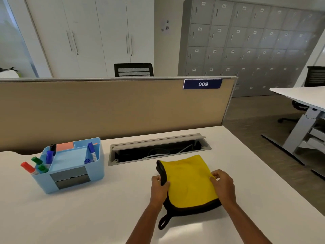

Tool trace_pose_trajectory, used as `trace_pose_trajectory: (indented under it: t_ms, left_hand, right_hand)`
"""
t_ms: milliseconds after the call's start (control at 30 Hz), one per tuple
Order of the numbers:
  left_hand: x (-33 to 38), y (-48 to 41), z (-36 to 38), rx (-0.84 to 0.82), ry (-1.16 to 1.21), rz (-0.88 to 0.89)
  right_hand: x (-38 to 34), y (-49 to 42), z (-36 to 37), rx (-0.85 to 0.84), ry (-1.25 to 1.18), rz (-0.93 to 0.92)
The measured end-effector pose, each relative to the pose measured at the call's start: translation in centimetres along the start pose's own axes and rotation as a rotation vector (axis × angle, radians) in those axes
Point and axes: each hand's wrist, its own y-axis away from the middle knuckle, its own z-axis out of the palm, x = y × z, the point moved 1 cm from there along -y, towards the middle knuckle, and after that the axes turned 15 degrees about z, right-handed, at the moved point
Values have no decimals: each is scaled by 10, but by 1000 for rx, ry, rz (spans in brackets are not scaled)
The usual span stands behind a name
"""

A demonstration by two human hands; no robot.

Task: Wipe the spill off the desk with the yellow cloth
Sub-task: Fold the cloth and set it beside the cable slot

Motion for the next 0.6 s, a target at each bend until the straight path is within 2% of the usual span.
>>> trace_pose_trajectory:
  t_ms: [167,433,500,600]
  left_hand:
    - [1,-32,40,-83,24,-36]
    - [17,-71,76,-127,41,29]
    - [13,-68,80,-179,-17,38]
    - [-4,-55,85,-250,-261,97]
  right_hand:
    - [5,-41,-9,58,38,26]
    - [0,-92,-21,152,56,50]
    - [3,-100,-19,87,171,91]
    - [15,-99,-10,-101,415,138]
